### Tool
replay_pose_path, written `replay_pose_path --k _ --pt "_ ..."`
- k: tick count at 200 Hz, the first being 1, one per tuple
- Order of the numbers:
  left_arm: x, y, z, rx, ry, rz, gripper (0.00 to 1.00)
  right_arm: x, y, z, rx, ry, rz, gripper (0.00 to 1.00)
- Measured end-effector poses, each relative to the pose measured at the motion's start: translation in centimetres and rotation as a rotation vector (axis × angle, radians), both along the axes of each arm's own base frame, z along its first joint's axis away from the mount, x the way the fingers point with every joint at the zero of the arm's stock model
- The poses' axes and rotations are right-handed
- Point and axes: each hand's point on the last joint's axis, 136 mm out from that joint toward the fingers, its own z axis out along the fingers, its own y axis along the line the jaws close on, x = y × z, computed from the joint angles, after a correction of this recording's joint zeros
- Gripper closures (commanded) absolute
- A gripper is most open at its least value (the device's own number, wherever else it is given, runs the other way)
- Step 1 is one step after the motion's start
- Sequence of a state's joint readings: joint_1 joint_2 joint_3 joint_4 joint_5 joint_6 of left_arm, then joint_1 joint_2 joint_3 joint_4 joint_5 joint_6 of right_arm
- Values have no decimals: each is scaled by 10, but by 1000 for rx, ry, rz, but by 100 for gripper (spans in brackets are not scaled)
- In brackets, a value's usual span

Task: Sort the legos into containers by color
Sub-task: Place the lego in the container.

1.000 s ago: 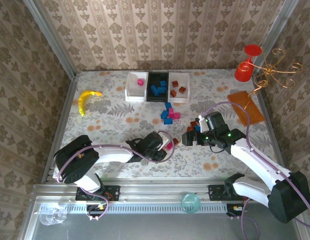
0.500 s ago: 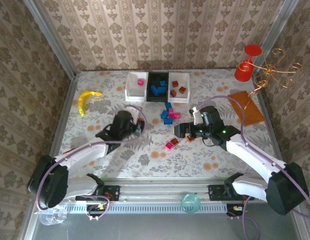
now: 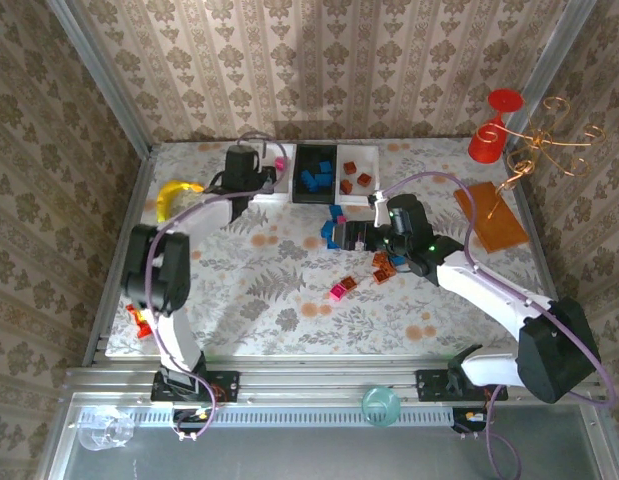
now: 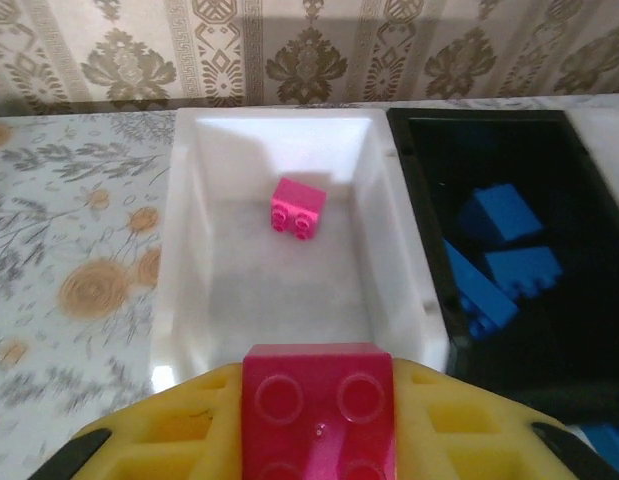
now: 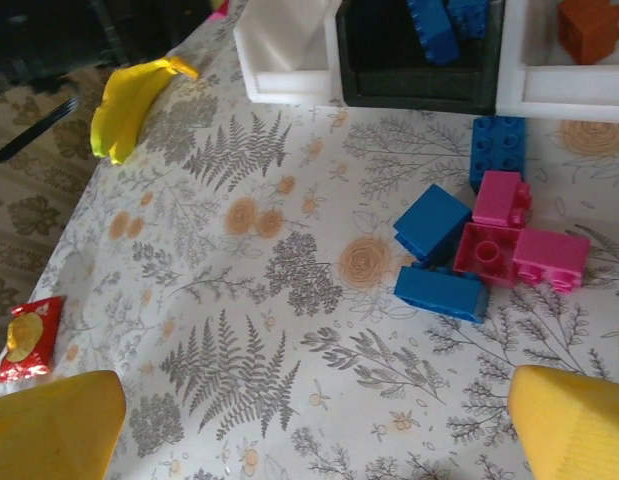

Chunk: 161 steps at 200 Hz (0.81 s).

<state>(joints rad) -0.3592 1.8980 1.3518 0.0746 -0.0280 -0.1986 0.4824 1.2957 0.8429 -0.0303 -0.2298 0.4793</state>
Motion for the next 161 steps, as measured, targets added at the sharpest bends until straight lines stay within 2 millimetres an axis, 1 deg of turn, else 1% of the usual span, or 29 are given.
replay_pose_path --k 21,37,57,73,82,94,103,115,130,141,146,149,154,161 --pt "31 -8 -20 42 20 -2 73 0 -7 -7 -37 16 -34 3" --pt "50 -13 -34 75 30 -3 68 -3 -9 -15 -71 36 -49 4" --pt "64 -16 -46 108 45 -10 63 -14 -4 -24 -115 60 -38 6" --pt "67 -17 -48 125 55 -18 55 -27 2 -34 -157 83 -17 9" --pt "66 -17 -48 129 61 -21 50 -35 4 -43 -186 101 -4 11" --pt "62 -17 -42 124 54 -28 45 -47 6 -57 -225 130 16 14" --pt "56 -16 -37 117 54 -34 41 -55 8 -67 -254 151 31 16" --pt "41 -14 -27 104 49 -41 36 -66 10 -82 -292 181 54 20" --pt "20 -9 -9 87 35 -51 34 -76 13 -98 -332 211 75 26" --pt "16 -10 8 73 5 -54 33 -83 13 -106 -351 229 89 29" --pt "13 -12 22 53 -32 -59 33 -86 14 -109 -358 232 99 30" --pt "11 -13 25 39 -53 -58 32 -88 16 -110 -358 236 100 31" --pt "0 -11 30 27 -63 -61 32 -88 18 -113 -368 234 102 32" --pt "-24 -7 32 14 -59 -68 32 -91 23 -120 -380 241 111 33"
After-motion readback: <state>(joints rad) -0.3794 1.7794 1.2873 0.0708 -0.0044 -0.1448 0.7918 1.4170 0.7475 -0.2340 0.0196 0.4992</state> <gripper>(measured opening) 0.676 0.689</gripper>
